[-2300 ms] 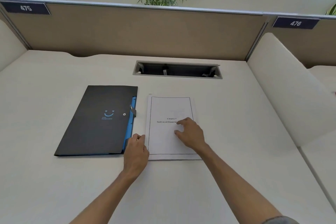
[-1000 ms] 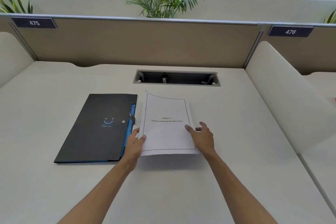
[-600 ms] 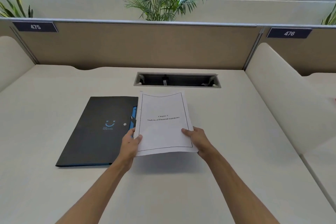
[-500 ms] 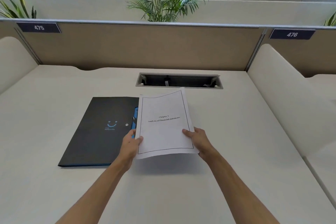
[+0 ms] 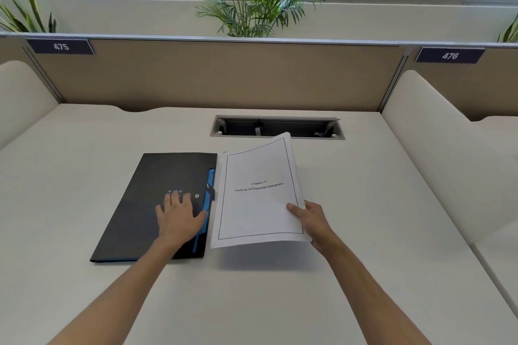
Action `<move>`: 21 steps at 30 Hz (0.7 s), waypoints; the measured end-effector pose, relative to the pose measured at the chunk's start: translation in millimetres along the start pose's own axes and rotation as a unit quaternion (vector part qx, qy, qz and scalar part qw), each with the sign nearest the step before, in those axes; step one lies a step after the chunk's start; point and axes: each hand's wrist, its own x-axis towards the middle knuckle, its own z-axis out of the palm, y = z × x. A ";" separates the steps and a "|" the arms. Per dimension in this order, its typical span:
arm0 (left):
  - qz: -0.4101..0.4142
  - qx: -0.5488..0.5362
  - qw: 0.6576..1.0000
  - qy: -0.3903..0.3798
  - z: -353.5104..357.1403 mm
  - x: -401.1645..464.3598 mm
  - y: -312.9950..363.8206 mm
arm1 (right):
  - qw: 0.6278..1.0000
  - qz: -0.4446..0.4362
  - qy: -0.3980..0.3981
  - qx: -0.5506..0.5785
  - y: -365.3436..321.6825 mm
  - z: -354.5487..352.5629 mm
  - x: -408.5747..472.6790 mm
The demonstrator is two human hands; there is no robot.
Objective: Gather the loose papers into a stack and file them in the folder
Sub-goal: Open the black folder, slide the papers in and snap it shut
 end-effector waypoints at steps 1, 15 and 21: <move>-0.005 0.030 0.999 -0.016 -1.1 3.9 -2.2 | 1.000 0.000 -0.002 0.001 -0.3 -0.7 -0.6; -0.033 0.038 0.987 -0.155 -17.6 23.1 -6.4 | 0.999 0.021 -0.033 0.003 -0.6 -1.2 -4.5; 0.046 0.082 0.993 -0.067 -32.6 22.5 -2.2 | 0.998 0.034 -0.056 0.007 -1.3 1.7 -4.4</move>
